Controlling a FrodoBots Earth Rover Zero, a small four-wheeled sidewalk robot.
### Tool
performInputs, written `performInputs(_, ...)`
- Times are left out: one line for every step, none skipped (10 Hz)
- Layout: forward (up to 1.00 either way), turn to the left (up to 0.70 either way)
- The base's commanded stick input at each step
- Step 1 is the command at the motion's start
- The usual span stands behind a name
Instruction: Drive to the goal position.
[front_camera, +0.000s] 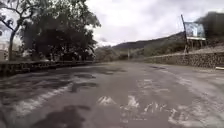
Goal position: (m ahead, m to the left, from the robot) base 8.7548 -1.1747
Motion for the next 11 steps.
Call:
performInputs(0.70,0.00)
performInputs(0.70,0.00)
performInputs(0.70,0.00)
performInputs(0.70,0.00)
performInputs(0.70,0.00)
performInputs(0.70,0.00)
performInputs(0.70,0.00)
performInputs(0.70,0.00)
performInputs(0.70,0.00)
performInputs(0.70,0.00)
performInputs(0.70,0.00)
